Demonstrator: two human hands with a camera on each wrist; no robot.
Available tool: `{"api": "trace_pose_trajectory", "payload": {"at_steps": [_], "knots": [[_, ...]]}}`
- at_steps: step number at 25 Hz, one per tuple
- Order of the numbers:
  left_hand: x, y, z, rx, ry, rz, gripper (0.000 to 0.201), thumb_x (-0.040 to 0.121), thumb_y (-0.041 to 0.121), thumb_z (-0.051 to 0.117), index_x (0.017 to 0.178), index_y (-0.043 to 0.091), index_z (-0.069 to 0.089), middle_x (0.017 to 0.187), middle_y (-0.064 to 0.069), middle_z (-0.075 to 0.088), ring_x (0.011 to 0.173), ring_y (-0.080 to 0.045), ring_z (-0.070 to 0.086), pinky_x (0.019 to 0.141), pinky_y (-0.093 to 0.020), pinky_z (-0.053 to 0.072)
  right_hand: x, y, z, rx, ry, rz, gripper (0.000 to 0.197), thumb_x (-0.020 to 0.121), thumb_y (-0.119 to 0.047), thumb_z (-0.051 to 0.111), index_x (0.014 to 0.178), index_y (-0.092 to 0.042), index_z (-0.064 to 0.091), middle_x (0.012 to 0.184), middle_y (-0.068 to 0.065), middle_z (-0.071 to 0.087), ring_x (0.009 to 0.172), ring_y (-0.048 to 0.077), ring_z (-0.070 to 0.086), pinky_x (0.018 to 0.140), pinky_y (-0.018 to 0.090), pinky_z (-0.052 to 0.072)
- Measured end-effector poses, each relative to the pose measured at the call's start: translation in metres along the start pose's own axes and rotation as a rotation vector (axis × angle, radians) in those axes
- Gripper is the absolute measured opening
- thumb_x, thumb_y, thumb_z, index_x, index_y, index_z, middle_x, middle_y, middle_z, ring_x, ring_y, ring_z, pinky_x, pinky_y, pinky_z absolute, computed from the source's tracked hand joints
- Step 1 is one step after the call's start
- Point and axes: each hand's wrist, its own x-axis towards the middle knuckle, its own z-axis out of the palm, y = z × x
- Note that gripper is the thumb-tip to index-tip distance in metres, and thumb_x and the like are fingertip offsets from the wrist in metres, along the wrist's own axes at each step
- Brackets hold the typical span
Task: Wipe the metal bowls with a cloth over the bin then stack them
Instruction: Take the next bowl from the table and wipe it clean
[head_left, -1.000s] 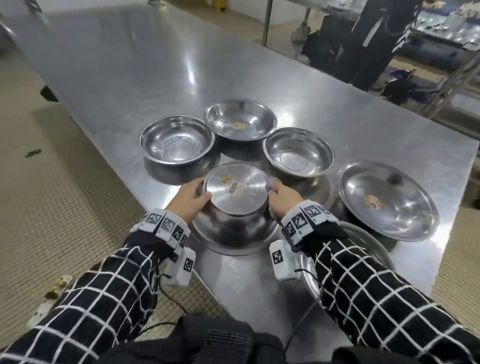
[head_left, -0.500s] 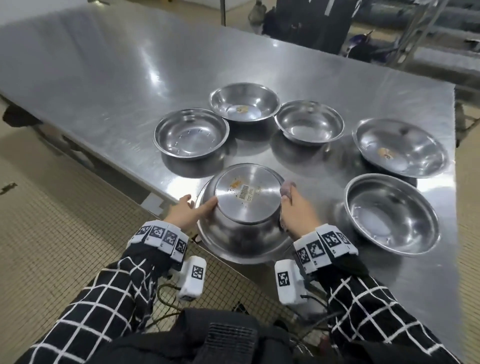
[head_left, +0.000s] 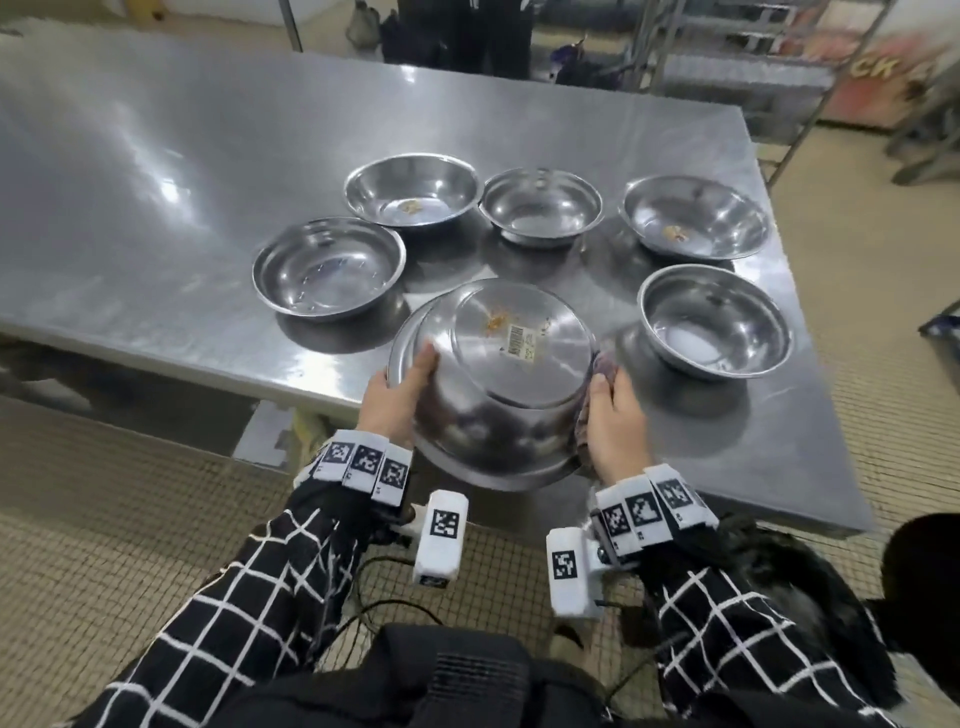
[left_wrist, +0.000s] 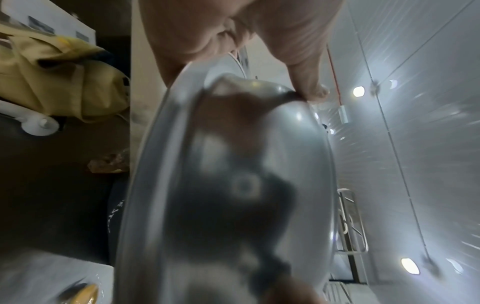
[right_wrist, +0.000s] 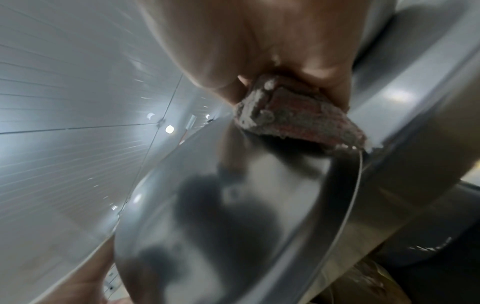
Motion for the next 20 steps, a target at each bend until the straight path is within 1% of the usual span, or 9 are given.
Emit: {"api": "trace_pose_trajectory", "payload": {"at_steps": [3, 6, 8, 10, 12, 14, 16, 18, 20], "knots": [[-0.001, 0.014, 0.02, -0.035, -0.068, 0.04, 0.134, 0.034, 0.096, 0.051, 0.133, 0.006, 0.048, 0.122, -0.015, 0.061, 0.105, -0.038, 0.063, 0.095, -0.051, 0.049, -0.008, -0.007, -0.03, -0.012, 0.15, -0.064, 0.045, 0.102, -0.032, 0.034, 0.145, -0.019, 0.038, 0.141, 0.004, 0.044, 0.133, 0.02, 0.039, 0.114, 0.038, 0.027], [0.005, 0.032, 0.058, -0.157, -0.164, 0.021, 0.122, 0.035, 0.093, 0.063, 0.125, 0.011, 0.056, 0.117, -0.01, 0.067, 0.103, -0.029, 0.065, 0.095, -0.046, 0.05, -0.015, -0.012, -0.074, -0.037, 0.309, -0.102, 0.043, 0.101, -0.037, 0.033, 0.139, -0.018, 0.044, 0.133, 0.007, 0.047, 0.127, 0.022, 0.042, 0.111, 0.039, 0.031], [0.011, 0.043, 0.092, -0.183, -0.235, 0.05, 0.114, 0.035, 0.091, 0.067, 0.118, 0.013, 0.062, 0.113, -0.008, 0.069, 0.103, -0.027, 0.066, 0.096, -0.044, 0.05, -0.019, -0.013, -0.105, -0.077, 0.4, -0.114, 0.042, 0.101, -0.037, 0.032, 0.137, -0.018, 0.044, 0.13, 0.008, 0.048, 0.125, 0.023, 0.043, 0.109, 0.039, 0.032], [0.006, 0.057, 0.138, -0.155, -0.334, 0.085, 0.104, 0.037, 0.091, 0.066, 0.11, 0.017, 0.065, 0.111, -0.006, 0.07, 0.104, -0.026, 0.067, 0.095, -0.047, 0.051, -0.021, -0.01, -0.141, -0.056, 0.49, -0.119, 0.043, 0.101, -0.038, 0.032, 0.139, -0.018, 0.043, 0.132, 0.007, 0.046, 0.127, 0.022, 0.041, 0.111, 0.037, 0.03], [0.005, 0.065, 0.189, -0.122, -0.442, 0.109, 0.1, 0.04, 0.091, 0.064, 0.108, 0.019, 0.065, 0.112, -0.005, 0.07, 0.105, -0.026, 0.066, 0.094, -0.048, 0.051, -0.022, -0.001, -0.178, -0.052, 0.583, -0.089, 0.043, 0.102, -0.035, 0.033, 0.141, -0.018, 0.04, 0.132, 0.005, 0.044, 0.13, 0.021, 0.038, 0.109, 0.027, 0.024], [0.001, 0.068, 0.242, -0.036, -0.526, 0.111, 0.101, 0.041, 0.095, 0.058, 0.107, 0.019, 0.066, 0.112, -0.005, 0.07, 0.107, -0.027, 0.065, 0.096, -0.049, 0.049, -0.024, 0.011, -0.217, -0.033, 0.664, -0.073, 0.042, 0.102, -0.036, 0.033, 0.141, -0.021, 0.041, 0.126, 0.001, 0.044, 0.129, 0.02, 0.039, 0.11, 0.031, 0.027], [0.002, 0.066, 0.291, 0.006, -0.574, 0.122, 0.099, 0.04, 0.098, 0.054, 0.1, 0.021, 0.067, 0.11, -0.006, 0.07, 0.106, -0.028, 0.065, 0.096, -0.049, 0.049, -0.026, 0.021, -0.252, -0.045, 0.717, -0.069, 0.043, 0.101, -0.038, 0.034, 0.14, -0.021, 0.043, 0.126, 0.002, 0.044, 0.126, 0.017, 0.041, 0.109, 0.035, 0.031], [-0.013, 0.068, 0.341, 0.047, -0.646, 0.121, 0.099, 0.037, 0.1, 0.05, 0.095, 0.022, 0.066, 0.11, -0.006, 0.07, 0.105, -0.028, 0.066, 0.095, -0.048, 0.05, -0.027, 0.033, -0.291, -0.071, 0.77, -0.037, 0.044, 0.101, -0.037, 0.034, 0.141, -0.021, 0.041, 0.125, 0.0, 0.043, 0.119, 0.009, 0.039, 0.104, 0.027, 0.029], [-0.027, 0.071, 0.388, 0.097, -0.704, 0.12, 0.1, 0.034, 0.101, 0.048, 0.093, 0.022, 0.065, 0.111, -0.007, 0.069, 0.105, -0.028, 0.066, 0.094, -0.048, 0.051, -0.026, 0.044, -0.328, -0.076, 0.825, -0.004, 0.043, 0.101, -0.036, 0.035, 0.142, -0.022, 0.041, 0.119, -0.004, 0.04, 0.113, 0.006, 0.037, 0.099, 0.023, 0.026]]}}
